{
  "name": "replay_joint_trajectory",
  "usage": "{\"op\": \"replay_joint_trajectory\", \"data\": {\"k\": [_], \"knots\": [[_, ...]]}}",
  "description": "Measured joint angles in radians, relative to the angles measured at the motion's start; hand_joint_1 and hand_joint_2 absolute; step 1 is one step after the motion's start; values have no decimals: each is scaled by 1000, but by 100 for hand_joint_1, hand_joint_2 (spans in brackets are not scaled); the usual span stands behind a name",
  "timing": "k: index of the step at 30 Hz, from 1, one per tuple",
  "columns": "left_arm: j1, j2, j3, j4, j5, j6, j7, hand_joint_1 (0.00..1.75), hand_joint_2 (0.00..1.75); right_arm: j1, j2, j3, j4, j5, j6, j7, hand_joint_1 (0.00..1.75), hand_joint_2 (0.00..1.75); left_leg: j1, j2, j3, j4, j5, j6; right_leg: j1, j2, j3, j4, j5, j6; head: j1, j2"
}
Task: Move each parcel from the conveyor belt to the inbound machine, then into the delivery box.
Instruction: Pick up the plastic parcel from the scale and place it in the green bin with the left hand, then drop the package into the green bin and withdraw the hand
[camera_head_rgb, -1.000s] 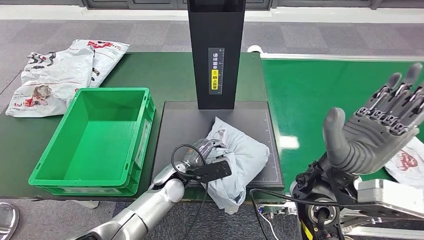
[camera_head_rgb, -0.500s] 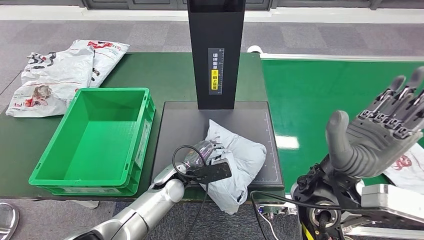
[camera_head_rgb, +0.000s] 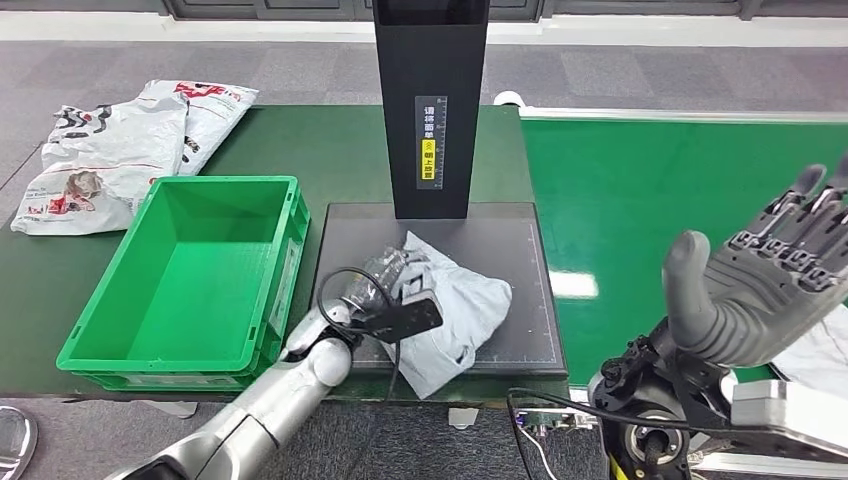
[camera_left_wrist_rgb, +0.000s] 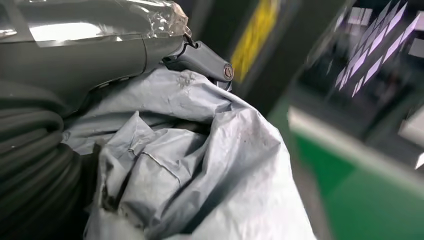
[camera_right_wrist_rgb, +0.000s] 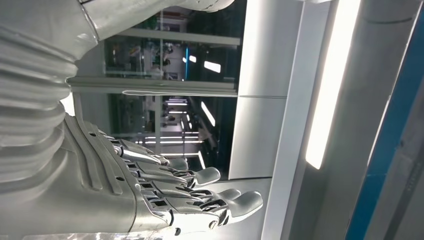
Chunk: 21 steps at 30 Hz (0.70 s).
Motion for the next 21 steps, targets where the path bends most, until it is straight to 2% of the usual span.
{"op": "replay_joint_trajectory", "data": {"k": [5, 8, 16, 21], "knots": [[5, 64, 51, -229, -31, 55, 24, 175, 175, 12, 0, -20, -14, 0, 0, -13, 0, 175, 1, -1, -1, 0, 0, 0, 1, 0, 0, 0, 0, 0, 0, 0], [-2, 89, 90, -316, -47, 71, 36, 175, 175, 19, 0, -28, -22, -1, 0, -14, 0, 175, 1, -1, -1, 0, 0, 0, 0, 0, 0, 0, 0, 0, 0, 0], [-8, 127, 161, -418, -80, 117, 52, 175, 175, 20, 0, -31, -25, -2, 0, -14, 0, 175, 1, -1, -1, 0, 0, 0, -1, 0, 0, 0, 0, 0, 0, 0], [-9, 165, 227, -439, -190, 208, 124, 175, 175, 20, 0, -31, -25, 6, 0, -3, 0, 175, 1, 0, -1, 0, 0, 0, 0, 0, 0, 0, 0, 0, 0, 0]]}}
